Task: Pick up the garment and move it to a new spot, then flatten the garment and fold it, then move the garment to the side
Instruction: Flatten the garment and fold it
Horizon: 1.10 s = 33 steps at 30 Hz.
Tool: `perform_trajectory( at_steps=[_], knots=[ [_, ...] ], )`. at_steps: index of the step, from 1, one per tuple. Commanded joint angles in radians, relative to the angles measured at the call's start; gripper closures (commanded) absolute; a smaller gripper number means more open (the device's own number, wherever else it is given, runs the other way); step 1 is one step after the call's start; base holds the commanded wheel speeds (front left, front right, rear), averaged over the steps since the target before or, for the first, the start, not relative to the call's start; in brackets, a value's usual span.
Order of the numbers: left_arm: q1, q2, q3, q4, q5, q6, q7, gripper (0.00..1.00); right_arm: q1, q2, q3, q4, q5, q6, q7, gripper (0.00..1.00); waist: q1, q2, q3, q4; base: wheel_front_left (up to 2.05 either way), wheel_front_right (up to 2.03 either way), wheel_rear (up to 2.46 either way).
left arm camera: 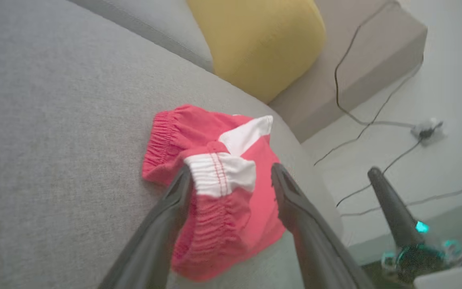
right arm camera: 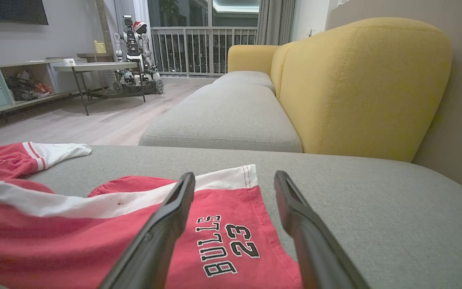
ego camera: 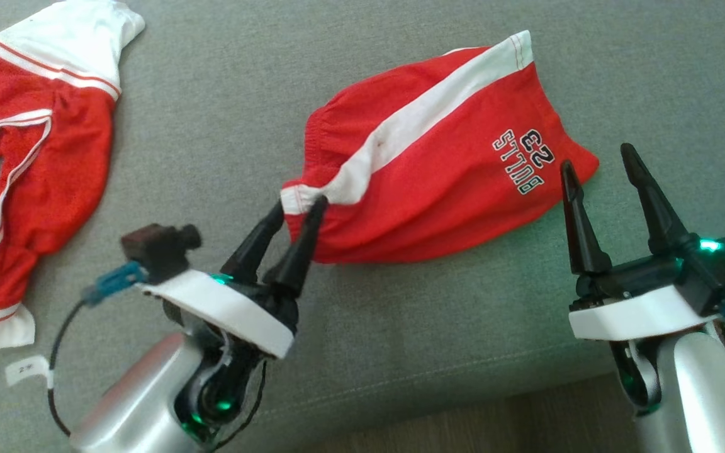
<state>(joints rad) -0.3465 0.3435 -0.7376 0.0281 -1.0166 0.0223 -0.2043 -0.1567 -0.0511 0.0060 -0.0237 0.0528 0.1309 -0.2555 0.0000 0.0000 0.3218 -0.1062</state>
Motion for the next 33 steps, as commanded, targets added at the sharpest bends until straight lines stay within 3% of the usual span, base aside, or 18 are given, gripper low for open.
perform_trajectory(
  at_steps=[1, 5, 8, 12, 15, 16, 21, 24, 33],
  knots=[
    [-0.001, 0.0, 0.063, -0.039, -0.053, -0.008, -0.004, 0.0, -0.026, 0.001, 0.025, -0.032, 0.004, 0.0, -0.006, 0.0, 0.0, 0.0, 0.002, -0.004, 0.0, 0.0, 0.0],
    [0.009, 0.0, 0.102, -0.046, -0.135, -0.021, 0.018, 0.02, -0.029, 0.001, 0.022, -0.034, 0.002, 0.0, -0.006, 0.0, 0.0, 0.0, 0.008, -0.012, 0.0, 0.0, 0.0],
    [0.012, 0.005, 0.101, -0.052, -0.162, -0.029, 0.043, 0.22, -0.031, 0.001, 0.016, -0.035, 0.0, 0.0, -0.006, 0.0, 0.0, 0.0, 0.014, -0.015, 0.0, 0.0, 0.0],
    [0.015, 0.01, 0.098, -0.056, -0.169, -0.028, 0.056, 0.2, -0.034, 0.001, 0.013, -0.035, -0.002, 0.0, -0.006, 0.0, 0.0, 0.0, 0.019, -0.016, 0.0, 0.0, 0.0],
    [0.015, 0.028, 0.104, -0.057, -0.135, -0.014, 0.036, 0.02, -0.037, 0.001, 0.011, -0.038, -0.003, 0.0, -0.006, 0.0, 0.0, 0.0, 0.022, -0.017, 0.0, 0.0, 0.0],
    [0.014, 0.039, 0.102, -0.058, -0.115, -0.009, 0.029, 0.0, -0.038, 0.001, 0.011, -0.038, -0.003, 0.0, -0.006, 0.0, 0.0, 0.0, 0.022, -0.017, 0.0, 0.0, 0.0],
    [0.033, 0.12, 0.052, -0.087, 0.023, 0.0, 0.014, 0.0, -0.036, 0.001, 0.011, -0.041, -0.005, 0.0, -0.006, 0.0, 0.0, 0.0, 0.021, -0.017, 0.0, 0.0, 0.0],
    [0.058, 0.143, 0.02, -0.105, 0.048, 0.001, 0.03, 0.0, -0.032, 0.001, 0.01, -0.043, -0.007, 0.0, -0.006, 0.0, 0.0, 0.0, 0.022, -0.013, 0.0, 0.0, 0.0],
    [0.026, 0.096, 0.0, -0.048, 0.038, -0.012, 0.041, 0.0, -0.037, 0.001, 0.031, -0.041, -0.008, 0.0, -0.006, 0.0, 0.0, 0.0, 0.015, -0.014, 0.0, 0.0, 0.0]
  ],
)
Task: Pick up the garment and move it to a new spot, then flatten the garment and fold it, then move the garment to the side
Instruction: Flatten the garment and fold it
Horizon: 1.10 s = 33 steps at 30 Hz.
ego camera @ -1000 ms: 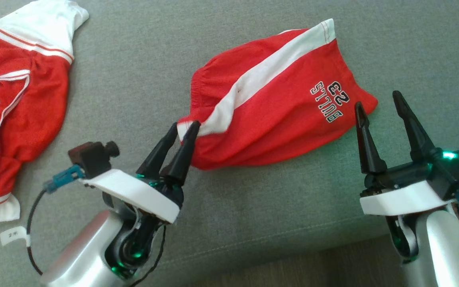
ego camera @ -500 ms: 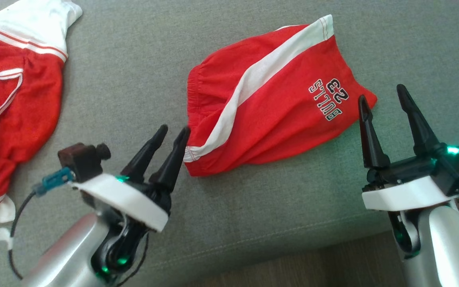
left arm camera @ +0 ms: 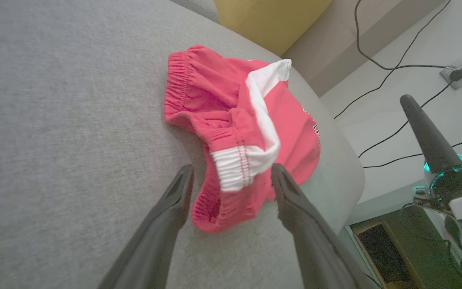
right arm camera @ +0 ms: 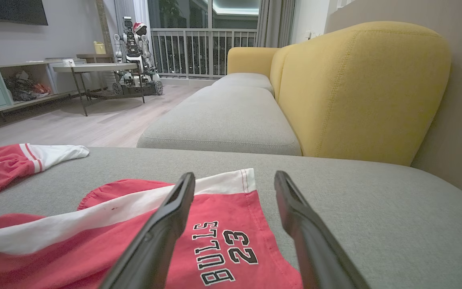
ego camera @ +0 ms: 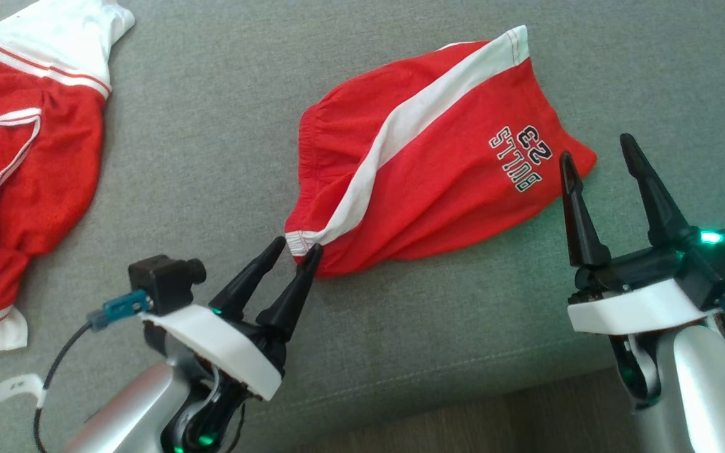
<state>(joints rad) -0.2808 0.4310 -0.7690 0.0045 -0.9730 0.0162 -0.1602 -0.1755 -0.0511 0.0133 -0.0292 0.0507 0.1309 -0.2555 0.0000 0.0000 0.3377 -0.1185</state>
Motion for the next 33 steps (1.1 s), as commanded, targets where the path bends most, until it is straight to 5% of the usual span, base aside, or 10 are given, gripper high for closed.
perform_trajectory(
  at_steps=[1, 3, 4, 7, 8, 16, 23, 33],
  knots=[
    [-0.044, 0.002, 0.03, -0.017, -0.01, -0.012, -0.003, 0.0, -0.018, 0.001, 0.024, -0.036, -0.007, 0.0, -0.006, 0.0, 0.0, 0.0, -0.001, -0.003, 0.0, 0.0, 0.0],
    [-0.051, -0.009, 0.028, -0.003, -0.017, -0.024, -0.006, 0.0, -0.018, 0.001, 0.024, -0.035, -0.01, 0.0, -0.006, 0.0, 0.0, 0.0, -0.004, -0.008, 0.0, 0.0, 0.0],
    [-0.053, -0.014, 0.029, 0.003, -0.021, -0.029, -0.009, 0.13, -0.017, 0.001, 0.024, -0.035, -0.011, 0.0, -0.006, 0.0, 0.0, 0.0, -0.005, -0.01, 0.0, 0.0, 0.0],
    [-0.055, -0.021, 0.03, 0.02, -0.025, -0.043, -0.02, 0.95, -0.012, 0.001, 0.024, -0.034, -0.015, 0.0, -0.006, 0.0, 0.0, 0.0, -0.013, -0.016, 0.0, 0.0, 0.0],
    [-0.052, -0.021, 0.031, 0.023, -0.025, -0.045, -0.025, 1.0, -0.011, 0.001, 0.023, -0.033, -0.016, 0.0, -0.006, 0.0, 0.0, 0.0, -0.017, -0.017, 0.0, 0.0, 0.0],
    [0.009, 0.022, 0.025, 0.011, -0.028, -0.045, -0.027, 1.0, 0.003, 0.001, 0.043, -0.021, -0.047, 0.0, -0.006, 0.0, 0.0, 0.0, -0.058, 0.002, 0.0, 0.0, 0.0],
    [0.067, 0.083, 0.029, 0.007, 0.0, -0.005, -0.035, 1.0, -0.029, -0.009, 0.096, 0.115, -0.009, 0.0, -0.006, 0.0, 0.0, 0.0, -0.085, 0.04, 0.0, 0.0, 0.0],
    [0.075, 0.087, 0.031, 0.024, 0.023, 0.013, -0.052, 1.0, -0.288, -0.149, 0.271, 0.424, 0.097, 0.0, -0.005, 0.0, 0.0, 0.0, -0.068, 0.089, 0.0, 0.0, 0.0]
  ],
)
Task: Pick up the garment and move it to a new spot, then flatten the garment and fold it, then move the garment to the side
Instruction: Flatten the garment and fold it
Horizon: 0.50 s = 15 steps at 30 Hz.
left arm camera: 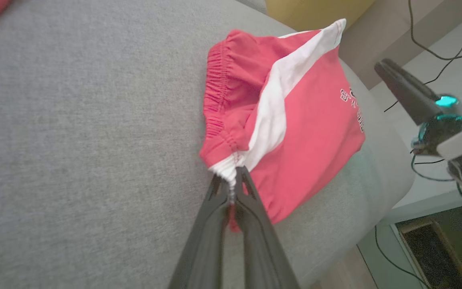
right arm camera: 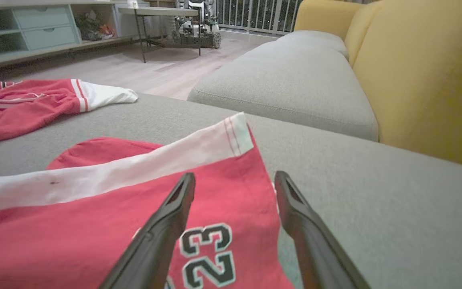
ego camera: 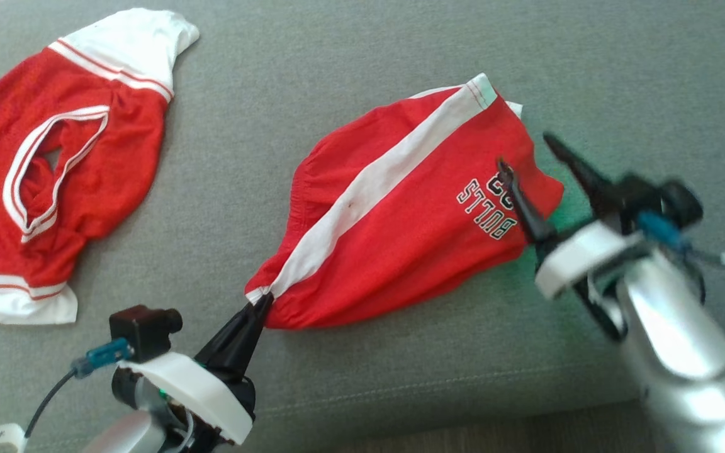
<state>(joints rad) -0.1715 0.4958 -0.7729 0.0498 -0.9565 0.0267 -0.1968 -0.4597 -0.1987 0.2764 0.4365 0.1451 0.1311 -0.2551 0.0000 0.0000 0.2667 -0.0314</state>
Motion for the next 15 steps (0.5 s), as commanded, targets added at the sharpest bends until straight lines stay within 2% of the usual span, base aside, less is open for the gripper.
perform_trajectory(
  at_steps=[1, 7, 15],
  knots=[
    [-0.037, 0.021, 0.034, -0.017, 0.009, 0.004, -0.016, 1.0, -0.041, -0.012, 0.029, -0.012, 0.004, 0.0, -0.001, 0.0, 0.0, 0.0, 0.008, 0.005, 0.0, 0.0, 0.0],
    [-0.064, 0.007, 0.025, 0.002, 0.028, 0.003, -0.017, 1.0, -0.23, -0.047, 0.148, 0.142, 0.014, 0.0, 0.034, 0.0, 0.0, 0.0, 0.037, 0.026, 0.0, 0.0, 0.0],
    [-0.091, -0.013, 0.015, 0.024, 0.035, -0.006, -0.017, 1.0, -0.363, -0.043, 0.263, 0.31, 0.049, 0.0, 0.027, 0.0, 0.0, 0.0, 0.059, 0.047, 0.0, 0.0, 0.0]
  ],
)
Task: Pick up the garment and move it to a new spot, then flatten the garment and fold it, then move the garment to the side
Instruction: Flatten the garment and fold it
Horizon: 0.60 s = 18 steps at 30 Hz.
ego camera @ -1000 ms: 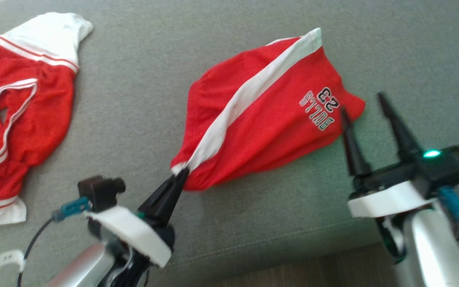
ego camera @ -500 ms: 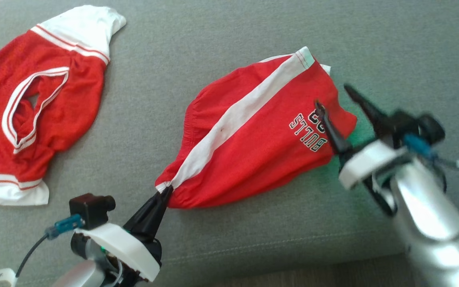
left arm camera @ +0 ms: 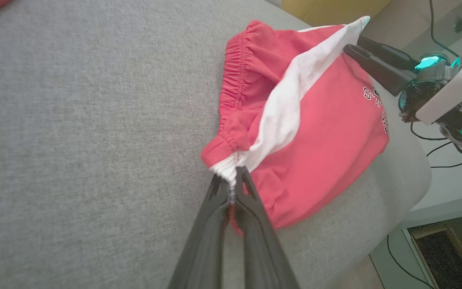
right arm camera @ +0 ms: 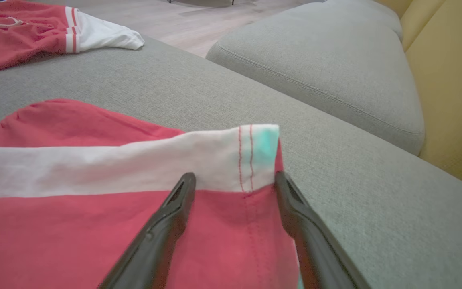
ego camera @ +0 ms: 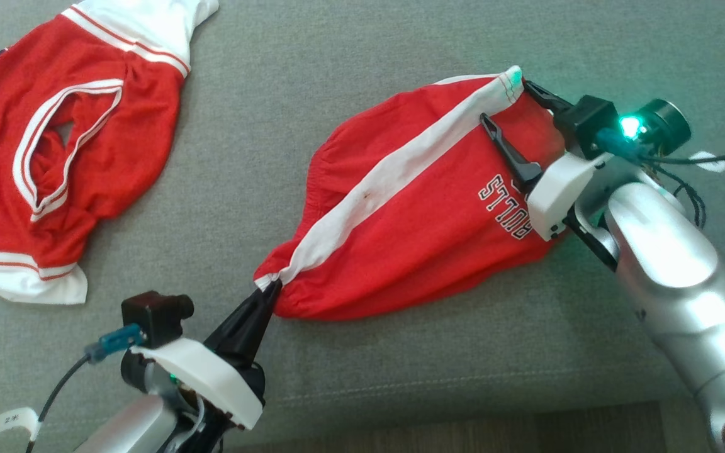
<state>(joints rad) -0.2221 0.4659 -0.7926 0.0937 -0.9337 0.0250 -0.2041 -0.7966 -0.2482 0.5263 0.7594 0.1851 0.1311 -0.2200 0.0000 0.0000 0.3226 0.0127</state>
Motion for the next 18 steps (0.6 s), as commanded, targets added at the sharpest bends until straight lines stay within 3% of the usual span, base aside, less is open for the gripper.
perform_trajectory(
  at_steps=[1, 4, 6, 9, 11, 13, 14, 15, 16, 17, 18],
  knots=[
    [-0.042, 0.015, 0.034, -0.018, 0.013, -0.004, -0.01, 1.0, -0.039, 0.009, 0.025, 0.001, 0.01, 0.0, -0.012, 0.0, 0.0, 0.0, 0.005, 0.004, 0.0, 0.0, 0.0],
    [-0.045, 0.012, 0.03, -0.011, 0.014, -0.007, -0.01, 1.0, -0.07, 0.017, 0.047, 0.036, 0.02, 0.0, -0.023, 0.0, 0.0, 0.0, 0.008, 0.007, 0.0, 0.0, 0.0],
    [-0.047, 0.011, 0.028, -0.006, 0.015, -0.008, -0.01, 1.0, -0.086, 0.021, 0.059, 0.054, 0.026, 0.0, -0.028, 0.13, 0.0, 0.0, 0.008, 0.008, 0.0, 0.0, 0.0],
    [-0.048, 0.009, 0.027, -0.001, 0.016, -0.007, -0.011, 1.0, -0.102, 0.026, 0.072, 0.073, 0.033, 0.0, -0.034, 0.06, 0.0, 0.0, 0.006, 0.008, 0.0, 0.0, 0.0],
    [-0.047, 0.008, 0.025, 0.001, 0.017, -0.007, -0.012, 1.0, -0.11, 0.027, 0.083, 0.084, 0.038, 0.0, -0.037, 0.18, 0.0, 0.0, 0.003, 0.008, 0.0, 0.0, 0.0],
    [-0.045, 0.007, 0.023, 0.003, 0.018, -0.008, -0.014, 1.0, -0.117, 0.029, 0.095, 0.094, 0.044, 0.0, -0.039, 0.23, 0.0, 0.0, 0.001, 0.008, 0.0, 0.0, 0.0],
    [-0.044, 0.007, 0.023, 0.003, 0.018, -0.008, -0.014, 1.0, -0.121, 0.029, 0.101, 0.099, 0.047, 0.0, -0.039, 0.33, 0.0, 0.0, 0.0, 0.008, 0.0, 0.0, 0.0],
    [-0.043, 0.007, 0.022, 0.004, 0.018, -0.008, -0.015, 1.0, -0.125, 0.03, 0.108, 0.104, 0.05, 0.0, -0.04, 0.56, 0.0, 0.0, -0.001, 0.008, 0.0, 0.0, 0.0],
    [-0.042, 0.007, 0.021, 0.005, 0.018, -0.009, -0.016, 1.0, -0.128, 0.031, 0.115, 0.108, 0.053, 0.0, -0.04, 0.69, 0.0, 0.0, -0.001, 0.008, 0.0, 0.0, 0.0],
    [-0.041, 0.007, 0.02, 0.006, 0.019, -0.01, -0.016, 1.0, -0.13, 0.033, 0.123, 0.112, 0.058, 0.0, -0.04, 0.98, 0.0, 0.0, -0.002, 0.008, 0.0, 0.0, 0.0],
    [-0.04, 0.007, 0.02, 0.007, 0.019, -0.01, -0.017, 1.0, -0.133, 0.033, 0.131, 0.114, 0.062, 0.0, -0.041, 1.0, 0.0, 0.0, -0.002, 0.008, 0.0, 0.0, 0.0]
  ],
)
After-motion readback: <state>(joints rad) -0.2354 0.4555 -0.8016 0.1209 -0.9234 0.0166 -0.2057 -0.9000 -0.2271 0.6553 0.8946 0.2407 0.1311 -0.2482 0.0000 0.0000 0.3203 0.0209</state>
